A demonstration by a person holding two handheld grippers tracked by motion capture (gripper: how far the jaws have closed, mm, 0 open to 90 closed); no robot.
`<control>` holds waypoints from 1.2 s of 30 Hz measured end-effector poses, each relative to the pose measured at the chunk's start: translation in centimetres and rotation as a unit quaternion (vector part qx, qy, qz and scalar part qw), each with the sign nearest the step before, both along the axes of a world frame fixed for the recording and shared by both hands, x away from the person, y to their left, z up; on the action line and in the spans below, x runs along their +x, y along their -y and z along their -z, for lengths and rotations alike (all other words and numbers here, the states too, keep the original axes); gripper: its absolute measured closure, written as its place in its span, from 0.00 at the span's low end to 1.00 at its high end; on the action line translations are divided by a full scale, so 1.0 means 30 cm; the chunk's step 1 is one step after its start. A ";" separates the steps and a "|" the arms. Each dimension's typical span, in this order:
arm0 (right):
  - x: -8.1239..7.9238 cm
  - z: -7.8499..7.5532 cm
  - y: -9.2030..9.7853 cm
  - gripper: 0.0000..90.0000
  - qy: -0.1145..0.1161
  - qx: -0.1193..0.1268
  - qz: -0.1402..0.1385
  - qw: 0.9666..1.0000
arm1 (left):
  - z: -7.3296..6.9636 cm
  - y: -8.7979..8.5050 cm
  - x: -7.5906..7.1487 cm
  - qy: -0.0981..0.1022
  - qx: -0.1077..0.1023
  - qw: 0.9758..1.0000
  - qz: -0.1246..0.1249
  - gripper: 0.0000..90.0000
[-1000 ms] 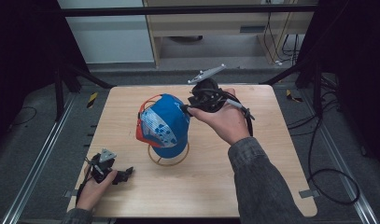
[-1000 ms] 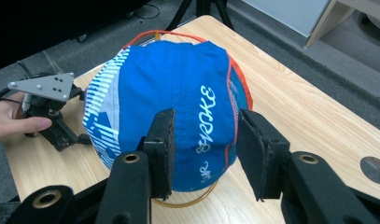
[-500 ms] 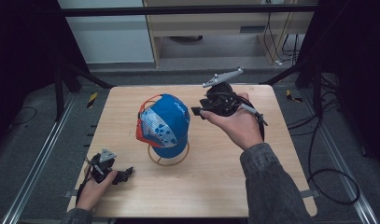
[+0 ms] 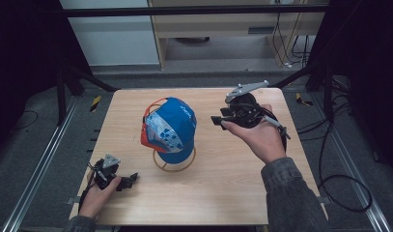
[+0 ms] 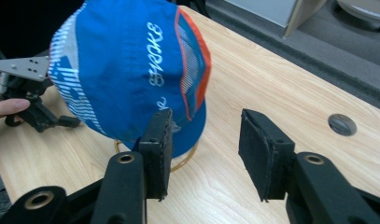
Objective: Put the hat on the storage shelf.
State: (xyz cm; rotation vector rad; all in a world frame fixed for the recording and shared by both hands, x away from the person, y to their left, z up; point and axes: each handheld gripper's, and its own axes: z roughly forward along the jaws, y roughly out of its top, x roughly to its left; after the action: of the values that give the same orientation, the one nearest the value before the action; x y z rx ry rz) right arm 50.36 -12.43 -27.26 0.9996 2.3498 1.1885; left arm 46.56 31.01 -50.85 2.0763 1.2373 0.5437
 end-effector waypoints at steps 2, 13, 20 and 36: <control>-0.004 0.007 0.018 0.59 -0.002 0.001 0.007 1.000 | 0.000 0.000 0.000 0.000 0.000 1.000 0.000 0.00; -0.019 0.040 0.107 0.43 0.012 0.005 0.048 0.999 | 0.000 0.000 0.001 0.000 0.000 1.000 0.000 0.00; -0.017 0.089 0.164 0.27 0.027 0.007 0.081 0.996 | 0.000 0.000 0.000 -0.001 0.000 1.000 0.001 0.00; -0.022 0.215 0.254 0.10 0.025 -0.006 0.111 0.993 | 0.000 0.000 0.000 -0.001 0.000 1.000 0.000 0.00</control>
State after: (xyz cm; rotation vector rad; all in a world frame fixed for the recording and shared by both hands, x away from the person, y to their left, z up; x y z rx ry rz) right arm 49.69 -20.04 -33.72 1.1787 2.1399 1.0982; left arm 46.57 31.02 -50.85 2.0781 1.2373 0.5419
